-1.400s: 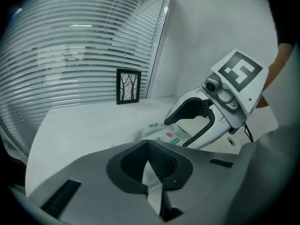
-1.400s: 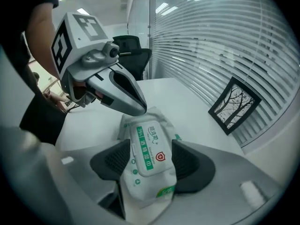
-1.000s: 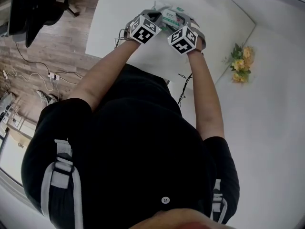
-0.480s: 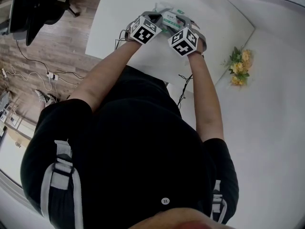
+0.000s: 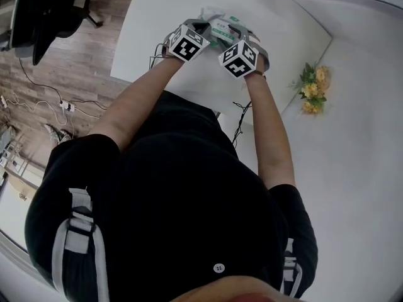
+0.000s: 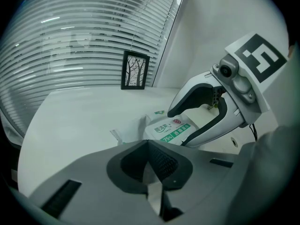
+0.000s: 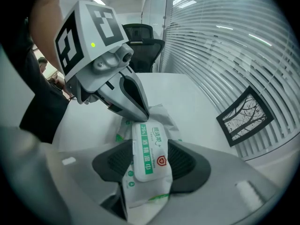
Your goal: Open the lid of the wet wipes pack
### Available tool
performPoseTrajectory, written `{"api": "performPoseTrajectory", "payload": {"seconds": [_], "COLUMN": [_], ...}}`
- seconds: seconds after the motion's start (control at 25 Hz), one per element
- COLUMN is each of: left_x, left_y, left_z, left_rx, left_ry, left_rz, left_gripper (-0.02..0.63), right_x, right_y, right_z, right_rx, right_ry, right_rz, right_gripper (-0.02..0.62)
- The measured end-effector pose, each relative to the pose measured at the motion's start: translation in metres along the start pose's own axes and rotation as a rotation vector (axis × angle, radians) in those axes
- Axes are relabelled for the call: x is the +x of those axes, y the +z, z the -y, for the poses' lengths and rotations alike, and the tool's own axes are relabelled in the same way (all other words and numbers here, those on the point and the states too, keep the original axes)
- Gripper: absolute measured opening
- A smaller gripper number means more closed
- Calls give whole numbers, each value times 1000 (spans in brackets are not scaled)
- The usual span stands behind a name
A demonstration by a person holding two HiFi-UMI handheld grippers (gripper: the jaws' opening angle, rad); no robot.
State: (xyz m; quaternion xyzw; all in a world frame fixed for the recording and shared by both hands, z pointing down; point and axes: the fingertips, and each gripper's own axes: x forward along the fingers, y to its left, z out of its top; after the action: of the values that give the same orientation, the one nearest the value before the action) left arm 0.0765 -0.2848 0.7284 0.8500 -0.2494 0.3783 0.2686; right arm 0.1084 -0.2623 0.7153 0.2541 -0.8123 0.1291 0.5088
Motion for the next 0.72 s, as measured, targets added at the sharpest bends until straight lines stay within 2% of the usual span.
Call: {"api": "performPoseTrajectory", "payload": {"seconds": [0.72], "left_x": [-1], "left_y": [0], "left_z": [-1], "left_rx": [-19], "left_ry": [-14], "left_rz": [19], "left_gripper": [7], "right_x": [-12], "right_y": [11], "right_z": [7], "right_rx": [28], "right_ry": [-15], "right_rz": [31], "right_gripper": [229]}}
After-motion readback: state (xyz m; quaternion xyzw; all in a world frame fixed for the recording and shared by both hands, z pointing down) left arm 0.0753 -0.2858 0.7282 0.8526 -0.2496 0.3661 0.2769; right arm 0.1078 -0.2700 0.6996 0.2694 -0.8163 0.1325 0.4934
